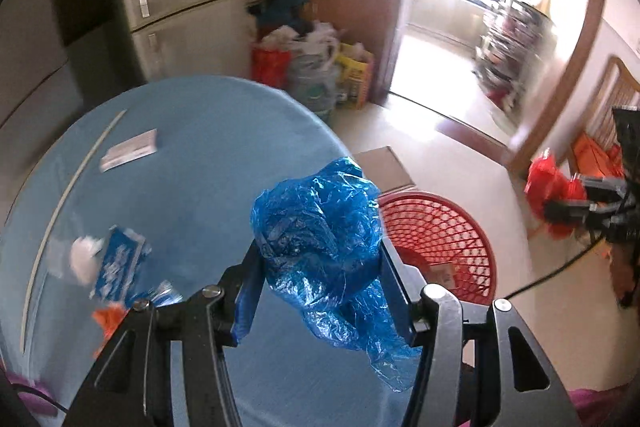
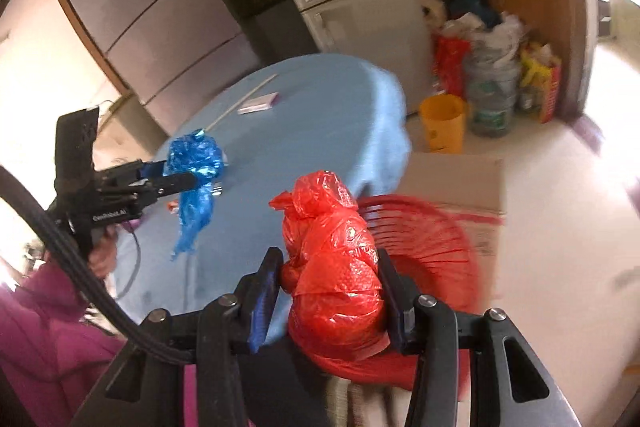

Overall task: Collect trash
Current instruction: 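Open both tools over the red basket to drop the bags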

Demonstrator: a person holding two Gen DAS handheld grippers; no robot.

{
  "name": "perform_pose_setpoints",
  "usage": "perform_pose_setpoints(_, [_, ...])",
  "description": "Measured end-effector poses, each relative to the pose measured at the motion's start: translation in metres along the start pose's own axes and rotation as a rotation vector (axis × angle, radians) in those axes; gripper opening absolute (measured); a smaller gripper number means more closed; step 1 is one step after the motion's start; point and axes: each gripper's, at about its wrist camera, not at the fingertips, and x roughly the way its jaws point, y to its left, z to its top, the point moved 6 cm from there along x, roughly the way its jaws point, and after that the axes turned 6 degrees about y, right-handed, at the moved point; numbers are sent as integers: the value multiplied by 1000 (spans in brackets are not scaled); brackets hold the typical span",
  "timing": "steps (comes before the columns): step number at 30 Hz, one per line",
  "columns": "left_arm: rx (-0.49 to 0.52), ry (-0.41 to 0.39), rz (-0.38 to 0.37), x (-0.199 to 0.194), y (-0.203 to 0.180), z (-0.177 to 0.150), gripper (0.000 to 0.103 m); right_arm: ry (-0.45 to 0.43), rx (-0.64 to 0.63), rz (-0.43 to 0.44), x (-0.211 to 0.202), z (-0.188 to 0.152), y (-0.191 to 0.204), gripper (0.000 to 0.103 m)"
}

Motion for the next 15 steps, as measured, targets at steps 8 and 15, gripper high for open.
perform_pose_setpoints(8, [76,68,-106,31,-55,8,57,-27,92,-32,4,-11,-30,50])
perform_pose_setpoints(15, [97,160,-140,68,-82,-5,59,21,193,-18,44,-28,-44,50])
